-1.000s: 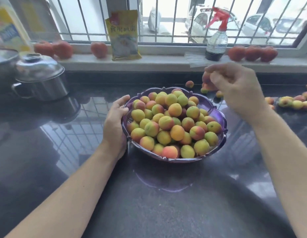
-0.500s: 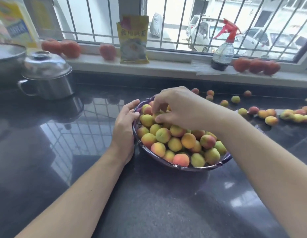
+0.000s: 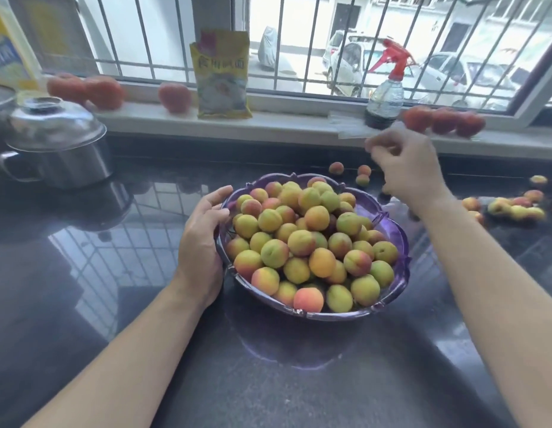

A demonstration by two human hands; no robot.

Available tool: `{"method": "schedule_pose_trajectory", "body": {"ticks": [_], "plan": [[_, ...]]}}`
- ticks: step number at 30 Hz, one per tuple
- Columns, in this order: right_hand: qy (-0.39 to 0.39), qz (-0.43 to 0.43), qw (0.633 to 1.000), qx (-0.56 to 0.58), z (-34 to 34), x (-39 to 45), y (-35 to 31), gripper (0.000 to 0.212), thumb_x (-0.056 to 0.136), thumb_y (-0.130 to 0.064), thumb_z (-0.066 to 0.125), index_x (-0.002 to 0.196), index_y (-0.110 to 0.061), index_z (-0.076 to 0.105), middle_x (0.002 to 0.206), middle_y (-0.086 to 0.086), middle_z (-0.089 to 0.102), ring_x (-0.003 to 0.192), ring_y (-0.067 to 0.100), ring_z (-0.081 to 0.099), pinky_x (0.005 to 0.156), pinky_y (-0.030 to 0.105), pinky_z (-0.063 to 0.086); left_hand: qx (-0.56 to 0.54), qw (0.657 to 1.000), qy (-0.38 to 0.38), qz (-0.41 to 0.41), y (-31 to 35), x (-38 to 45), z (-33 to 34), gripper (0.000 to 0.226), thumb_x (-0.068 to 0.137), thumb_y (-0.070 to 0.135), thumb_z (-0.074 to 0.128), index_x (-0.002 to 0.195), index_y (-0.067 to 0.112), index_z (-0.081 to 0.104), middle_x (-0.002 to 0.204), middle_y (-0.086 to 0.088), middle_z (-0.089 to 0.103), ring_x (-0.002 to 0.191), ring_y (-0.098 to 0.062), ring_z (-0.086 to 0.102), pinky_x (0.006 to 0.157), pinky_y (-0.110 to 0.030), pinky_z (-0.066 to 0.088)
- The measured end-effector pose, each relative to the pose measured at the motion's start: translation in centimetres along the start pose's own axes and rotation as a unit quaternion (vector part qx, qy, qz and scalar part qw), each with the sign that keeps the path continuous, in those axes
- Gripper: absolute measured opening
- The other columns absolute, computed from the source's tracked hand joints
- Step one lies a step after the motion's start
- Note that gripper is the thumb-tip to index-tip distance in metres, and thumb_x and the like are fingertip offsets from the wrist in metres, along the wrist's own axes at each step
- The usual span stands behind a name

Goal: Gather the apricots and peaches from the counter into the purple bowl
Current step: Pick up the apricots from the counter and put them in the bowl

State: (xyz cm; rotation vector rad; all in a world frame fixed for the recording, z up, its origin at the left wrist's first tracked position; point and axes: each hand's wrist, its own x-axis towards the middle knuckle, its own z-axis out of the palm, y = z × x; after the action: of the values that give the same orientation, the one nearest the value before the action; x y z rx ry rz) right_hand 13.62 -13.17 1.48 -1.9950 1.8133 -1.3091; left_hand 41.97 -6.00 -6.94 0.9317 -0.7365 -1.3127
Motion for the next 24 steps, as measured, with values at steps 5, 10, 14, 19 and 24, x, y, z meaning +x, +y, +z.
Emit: {"method": "schedule_pose_trajectory", "body": {"ticks": [5, 10, 14, 19, 24], "plan": [[-0.04, 0.055, 0.986, -0.153, 5.4, -1.3, 9.1, 0.027, 0.098, -0.011, 0.057, 0.123, -0.01, 0.066, 0.126, 0.016, 0.053, 0.11, 0.037, 0.059, 0.093, 0.04, 0.046, -0.004, 1.0, -0.005, -0.01, -0.4, 0.6, -0.3, 0.033, 0.106, 0.008, 0.043, 0.129, 0.012, 0.065, 0.13, -0.024, 0.071, 0.112, -0.033, 0.071, 0.112, -0.057, 0.051], [-0.061, 0.059, 0.965, -0.248, 7.1, 1.0, 9.6, 0.031, 0.097, -0.02, 0.052, 0.128, -0.018, 0.052, 0.135, 0.013, 0.041, 0.104, 0.044, 0.057, 0.086, 0.05, 0.052, -0.013, 1.0, 0.004, -0.01, -0.4, 0.6, -0.1, 0.033, 0.106, 0.009, 0.043, 0.128, 0.013, 0.066, 0.128, -0.02, 0.074, 0.111, -0.032, 0.072, 0.107, -0.053, 0.054], [-0.08, 0.081, 0.95, -0.29, 7.8, 2.3, 10.3, 0.032, 0.1, -0.028, 0.045, 0.13, -0.018, 0.05, 0.128, 0.019, 0.046, 0.104, 0.049, 0.057, 0.084, 0.048, 0.05, -0.018, 1.0, 0.003, -0.009, -0.4, 0.6, 0.0, 0.032, 0.105, 0.008, 0.044, 0.127, 0.013, 0.067, 0.128, -0.021, 0.073, 0.111, -0.032, 0.071, 0.11, -0.055, 0.052], [-0.064, 0.092, 0.955, -0.276, 7.9, 2.7, 10.2, 0.026, 0.101, -0.029, 0.047, 0.125, -0.019, 0.049, 0.121, 0.017, 0.057, 0.102, 0.042, 0.059, 0.082, 0.046, 0.048, -0.014, 1.0, 0.006, -0.007, -0.3, 0.5, 0.0, 0.033, 0.105, 0.008, 0.044, 0.128, 0.013, 0.067, 0.128, -0.022, 0.073, 0.118, -0.037, 0.071, 0.111, -0.056, 0.052], [-0.031, 0.103, 0.966, -0.234, 7.6, 2.5, 10.1, 0.028, 0.1, -0.024, 0.052, 0.128, -0.017, 0.054, 0.127, 0.013, 0.061, 0.106, 0.037, 0.061, 0.084, 0.044, 0.05, -0.016, 1.0, 0.004, -0.011, -0.4, 0.6, -0.1, 0.033, 0.106, 0.009, 0.043, 0.129, 0.014, 0.066, 0.128, -0.021, 0.074, 0.124, -0.04, 0.068, 0.109, -0.056, 0.054]]}}
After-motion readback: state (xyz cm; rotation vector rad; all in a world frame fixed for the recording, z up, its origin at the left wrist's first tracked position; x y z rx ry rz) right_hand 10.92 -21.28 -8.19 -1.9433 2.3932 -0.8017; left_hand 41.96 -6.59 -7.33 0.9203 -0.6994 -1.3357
